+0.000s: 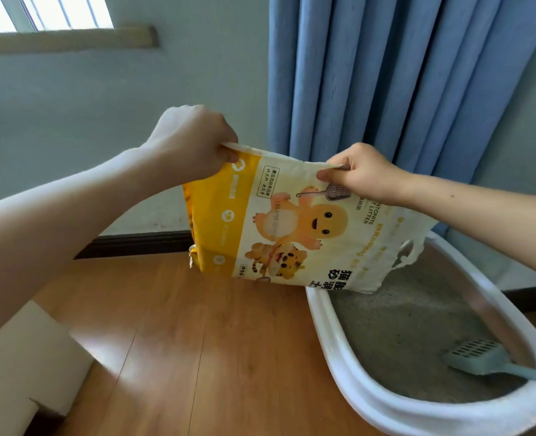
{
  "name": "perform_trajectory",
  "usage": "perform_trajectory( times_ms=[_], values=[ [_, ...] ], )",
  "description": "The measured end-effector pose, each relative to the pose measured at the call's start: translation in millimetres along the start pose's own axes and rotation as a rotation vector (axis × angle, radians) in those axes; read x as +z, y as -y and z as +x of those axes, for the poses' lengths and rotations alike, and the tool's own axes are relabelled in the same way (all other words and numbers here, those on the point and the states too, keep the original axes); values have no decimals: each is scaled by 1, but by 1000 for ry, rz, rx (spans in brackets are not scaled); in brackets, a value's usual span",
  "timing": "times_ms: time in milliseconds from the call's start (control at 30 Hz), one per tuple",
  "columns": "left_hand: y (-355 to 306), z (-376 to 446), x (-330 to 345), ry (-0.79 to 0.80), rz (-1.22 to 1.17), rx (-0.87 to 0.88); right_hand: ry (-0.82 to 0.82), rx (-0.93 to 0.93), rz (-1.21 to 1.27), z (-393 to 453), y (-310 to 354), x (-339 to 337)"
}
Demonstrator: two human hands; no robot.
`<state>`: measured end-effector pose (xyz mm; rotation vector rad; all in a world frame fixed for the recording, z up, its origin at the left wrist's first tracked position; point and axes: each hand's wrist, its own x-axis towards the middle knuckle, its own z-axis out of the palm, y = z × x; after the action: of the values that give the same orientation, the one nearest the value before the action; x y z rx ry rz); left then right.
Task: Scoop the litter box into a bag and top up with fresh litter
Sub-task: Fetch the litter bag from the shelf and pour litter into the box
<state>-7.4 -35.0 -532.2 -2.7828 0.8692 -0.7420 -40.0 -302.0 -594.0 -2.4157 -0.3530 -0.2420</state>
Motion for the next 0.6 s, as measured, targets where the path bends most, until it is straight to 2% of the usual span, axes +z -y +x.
perform_trajectory(
  times_ms=[233,600],
  values=[
    [-4,2,-6,5,11,1,-16,17,39,-2,0,-2],
    [-7,23,-18,-88,148,47,-117,-22,35,-2,3,-11]
  ],
)
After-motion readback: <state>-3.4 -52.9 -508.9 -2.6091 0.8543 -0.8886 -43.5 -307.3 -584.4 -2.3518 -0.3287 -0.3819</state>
